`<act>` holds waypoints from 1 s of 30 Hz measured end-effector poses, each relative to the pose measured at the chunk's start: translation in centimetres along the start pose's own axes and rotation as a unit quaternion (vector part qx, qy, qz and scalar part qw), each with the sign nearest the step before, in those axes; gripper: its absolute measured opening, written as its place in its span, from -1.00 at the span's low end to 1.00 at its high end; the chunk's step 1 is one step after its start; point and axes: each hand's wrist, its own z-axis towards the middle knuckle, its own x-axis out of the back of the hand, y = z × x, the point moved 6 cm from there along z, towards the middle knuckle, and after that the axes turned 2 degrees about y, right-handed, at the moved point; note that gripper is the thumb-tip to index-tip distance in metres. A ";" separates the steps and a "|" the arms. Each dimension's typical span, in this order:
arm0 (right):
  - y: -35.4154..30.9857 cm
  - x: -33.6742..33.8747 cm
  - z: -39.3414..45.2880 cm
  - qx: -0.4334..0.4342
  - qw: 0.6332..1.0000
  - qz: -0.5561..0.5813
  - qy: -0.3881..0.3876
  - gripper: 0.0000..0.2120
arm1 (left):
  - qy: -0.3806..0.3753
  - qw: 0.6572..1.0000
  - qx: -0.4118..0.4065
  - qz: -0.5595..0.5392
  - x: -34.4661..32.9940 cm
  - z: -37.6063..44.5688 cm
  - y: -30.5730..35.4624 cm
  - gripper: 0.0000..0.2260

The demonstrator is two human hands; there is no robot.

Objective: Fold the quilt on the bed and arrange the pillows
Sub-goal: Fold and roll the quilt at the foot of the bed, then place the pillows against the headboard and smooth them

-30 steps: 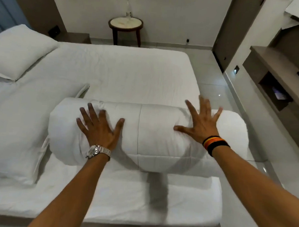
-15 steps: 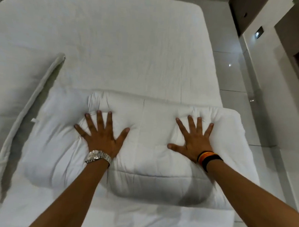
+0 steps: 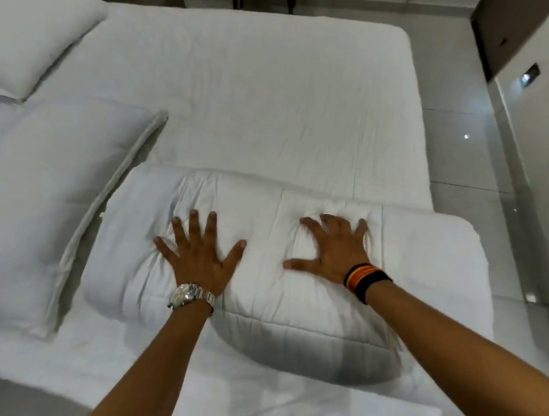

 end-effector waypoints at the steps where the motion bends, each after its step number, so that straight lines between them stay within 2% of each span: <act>1: -0.1 2.4 1.3 0.004 0.999 0.006 0.038 0.03 | 0.015 0.999 0.033 -0.029 0.6 -1.7 -0.1 -0.16; 3: -0.4 6.6 5.1 0.026 0.995 0.034 0.087 -0.03 | 0.038 0.987 0.123 -0.097 1.3 -5.5 0.5 -0.18; 4: -0.8 7.6 7.0 0.042 0.995 0.062 0.058 0.01 | 0.036 0.974 0.177 -0.136 1.4 -7.5 1.1 -0.19; 5: -1.2 7.9 8.6 0.057 0.994 0.093 -0.008 0.09 | 0.029 0.955 0.230 -0.184 1.2 -9.3 1.8 -0.20; 7: -2.1 7.1 10.9 0.071 0.978 0.108 -0.164 0.28 | 0.030 0.894 0.333 -0.299 0.7 -12.2 3.2 -0.19; 9: -2.1 5.2 12.5 0.038 0.958 0.072 -0.276 0.41 | 0.031 0.821 0.422 -0.384 0.0 -14.0 4.2 -0.09; 12: -1.8 1.7 14.1 -0.005 0.933 0.071 -0.353 0.49 | 0.029 0.708 0.524 -0.473 -2.0 -16.2 4.9 0.08; 14: -1.6 -0.8 14.5 -0.009 0.924 0.072 -0.375 0.50 | 0.036 0.654 0.558 -0.510 -3.7 -17.4 5.1 0.15; 17: -1.3 -3.8 14.4 0.004 0.915 0.107 -0.388 0.52 | 0.068 0.615 0.576 -0.534 -6.3 -19.2 5.4 0.25; 19: -1.4 -4.6 14.9 0.017 0.913 0.130 -0.386 0.56 | 0.060 0.587 0.596 -0.546 -7.5 -19.9 5.9 0.27; 21: -1.4 -4.6 15.0 0.006 0.911 0.125 -0.392 0.48 | 0.047 0.556 0.611 -0.562 -8.2 -20.4 6.4 0.26; 23: -1.7 -4.8 14.4 0.033 0.901 0.160 -0.403 0.34 | 0.055 0.544 0.613 -0.570 -7.9 -20.5 6.6 0.27; 25: -1.4 -4.8 13.3 0.019 0.900 0.190 -0.391 0.22 | 0.068 0.538 0.607 -0.581 -7.0 -20.2 6.7 0.27; 26: -1.2 -4.7 12.8 -0.001 0.898 0.205 -0.389 0.23 | 0.078 0.534 0.601 -0.590 -6.4 -20.1 6.7 0.27; 30: -2.7 -2.8 10.2 -0.029 0.875 0.285 -0.391 0.51 | 0.117 0.510 0.568 -0.635 -3.2 -19.2 6.7 0.25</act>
